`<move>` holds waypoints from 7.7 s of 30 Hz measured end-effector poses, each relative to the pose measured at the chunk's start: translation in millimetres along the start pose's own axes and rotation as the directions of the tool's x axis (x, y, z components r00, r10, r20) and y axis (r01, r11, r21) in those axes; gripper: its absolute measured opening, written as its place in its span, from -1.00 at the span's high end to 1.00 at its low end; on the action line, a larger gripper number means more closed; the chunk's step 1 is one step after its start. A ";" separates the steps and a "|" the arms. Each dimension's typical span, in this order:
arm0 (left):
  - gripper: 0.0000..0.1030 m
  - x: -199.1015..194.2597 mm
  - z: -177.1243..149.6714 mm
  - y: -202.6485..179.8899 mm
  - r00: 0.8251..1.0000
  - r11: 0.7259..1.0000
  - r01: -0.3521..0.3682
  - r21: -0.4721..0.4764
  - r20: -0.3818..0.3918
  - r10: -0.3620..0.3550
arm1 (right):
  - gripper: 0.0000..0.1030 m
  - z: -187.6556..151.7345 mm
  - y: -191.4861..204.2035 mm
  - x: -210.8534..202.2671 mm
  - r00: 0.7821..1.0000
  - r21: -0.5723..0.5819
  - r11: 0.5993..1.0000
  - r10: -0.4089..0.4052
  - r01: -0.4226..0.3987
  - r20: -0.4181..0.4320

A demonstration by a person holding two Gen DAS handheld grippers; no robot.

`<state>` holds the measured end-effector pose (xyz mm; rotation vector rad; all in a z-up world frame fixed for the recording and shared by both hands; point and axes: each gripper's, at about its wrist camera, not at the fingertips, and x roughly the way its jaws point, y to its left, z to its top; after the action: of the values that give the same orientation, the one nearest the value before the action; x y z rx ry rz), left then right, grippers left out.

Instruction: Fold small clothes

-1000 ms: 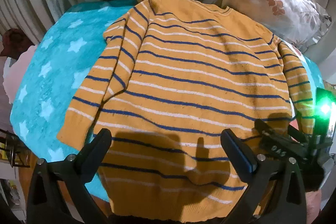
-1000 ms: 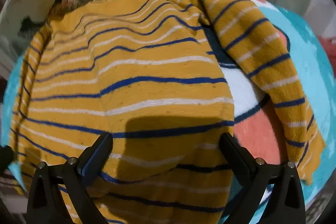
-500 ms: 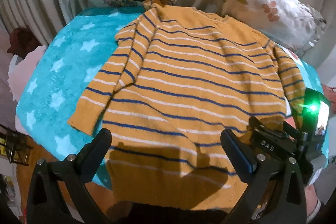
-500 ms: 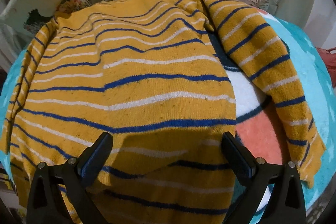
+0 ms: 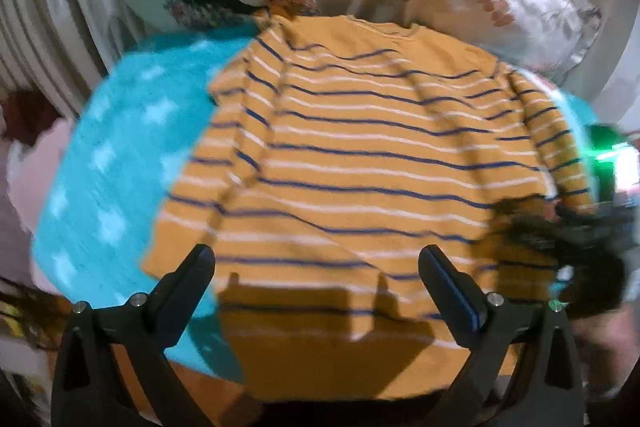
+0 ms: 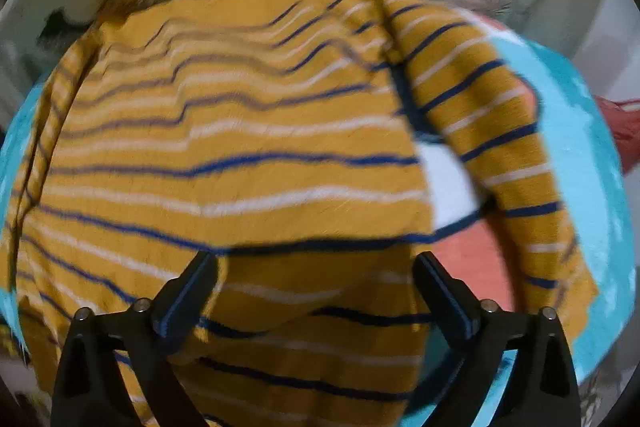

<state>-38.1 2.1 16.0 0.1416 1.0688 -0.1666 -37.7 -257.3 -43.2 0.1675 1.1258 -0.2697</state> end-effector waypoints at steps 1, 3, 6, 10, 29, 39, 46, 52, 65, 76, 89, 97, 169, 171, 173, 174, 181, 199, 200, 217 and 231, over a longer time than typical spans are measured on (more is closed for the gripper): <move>-0.97 0.7 3.0 6.5 1.000 1.000 -0.012 0.003 0.003 0.012 | -0.91 5.4 1.9 -10.7 1.000 0.005 1.000 -0.014 0.014 0.024; -0.97 -1.4 11.6 26.4 1.000 1.000 -0.016 -0.003 0.019 0.016 | -0.91 14.7 10.0 -29.1 0.997 -0.002 1.000 -0.026 0.026 0.075; -0.97 1.5 24.6 59.5 1.000 0.999 -0.022 -0.024 0.003 0.022 | -0.91 23.4 35.3 -49.5 0.993 -0.023 1.000 0.010 -0.007 0.119; -0.97 6.1 33.1 98.1 1.000 0.998 -0.016 -0.058 -0.025 0.015 | -0.91 40.0 87.3 -56.3 0.979 -0.060 0.983 0.181 -0.176 0.095; -0.97 31.3 13.0 216.1 0.994 0.972 -0.041 -0.231 -0.112 0.015 | 0.31 2.3 306.7 16.7 0.895 -0.286 0.856 0.364 -0.431 -0.257; -0.97 23.6 -7.1 306.4 0.992 0.898 -0.100 -0.428 -0.108 0.059 | 0.70 34.8 352.3 -19.8 0.889 -0.395 0.797 0.407 -0.457 -0.208; -0.97 2.0 -36.1 374.4 0.985 0.815 -0.173 -0.553 -0.110 0.134 | 0.71 52.2 456.2 -25.8 0.879 -0.550 0.692 0.429 -0.468 -0.207; -0.97 -7.3 -59.1 397.2 0.981 0.772 -0.192 -0.606 -0.128 0.143 | 0.73 38.8 535.3 -24.0 0.893 -0.675 0.604 0.407 -0.423 -0.195; -0.97 18.3 -24.9 351.7 0.995 0.834 -0.092 -0.543 -0.091 0.050 | 0.74 119.0 383.0 -44.4 0.816 -0.400 0.722 0.561 -0.564 -0.139; -0.97 39.1 16.4 230.5 0.995 0.907 0.001 -0.422 -0.092 -0.044 | 0.68 175.1 64.8 55.7 0.956 0.050 0.957 0.289 -0.287 -0.043; -0.97 57.8 9.6 140.6 0.982 0.929 0.047 -0.366 -0.153 -0.110 | -0.09 129.0 54.9 27.3 0.909 -0.074 0.906 0.415 -0.417 -0.034; -0.97 61.0 5.8 125.0 0.984 0.943 0.030 -0.331 -0.157 -0.086 | 0.83 130.3 84.2 46.2 0.967 -0.256 0.932 0.251 -0.256 -0.053; -0.97 29.9 19.8 240.9 0.996 0.964 -0.024 -0.264 -0.085 0.001 | 0.28 -37.5 302.0 -1.7 0.835 -0.365 0.775 0.362 -0.516 -0.414; -0.97 29.9 20.0 241.4 0.996 0.965 -0.018 -0.262 -0.084 -0.004 | 0.28 -49.5 308.4 -2.3 0.846 -0.419 0.759 0.319 -0.497 -0.427; -0.97 28.6 20.5 242.3 0.997 0.965 -0.009 -0.263 -0.079 -0.012 | 0.28 -61.8 314.2 1.4 0.858 -0.457 0.753 0.275 -0.473 -0.435; -0.97 27.5 21.3 242.7 0.997 0.965 -0.006 -0.263 -0.074 -0.014 | 0.27 -66.5 317.7 1.1 0.876 -0.480 0.755 0.259 -0.446 -0.407; -0.97 22.3 23.3 247.2 0.998 0.965 0.006 -0.262 -0.057 -0.022 | 0.88 -62.8 318.5 5.9 0.878 -0.408 0.801 0.282 -0.438 -0.387; -0.97 2.5 22.7 246.8 1.000 0.950 -0.021 -0.312 -0.025 0.013 | 0.87 -4.2 208.1 10.6 0.764 0.015 0.798 0.581 -0.602 -0.280; -0.97 2.0 22.8 241.2 0.999 0.949 -0.024 -0.314 -0.028 0.016 | 0.80 0.6 177.6 10.0 0.789 0.071 0.818 0.571 -0.571 -0.228; -0.97 9.3 28.9 82.5 0.993 0.964 -0.034 -0.262 -0.120 0.002 | -0.10 -50.5 -143.0 19.1 0.994 -0.132 0.986 -0.105 0.101 -0.018; -0.97 4.0 30.2 -3.3 0.992 0.978 -0.002 -0.206 -0.122 -0.024 | 0.43 55.6 -384.5 3.7 0.984 0.590 0.788 0.127 -0.177 0.125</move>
<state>-10.9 -7.3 26.7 -0.0416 1.2043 -0.0566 -102.0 -639.8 -21.7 0.8075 0.9092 -0.4814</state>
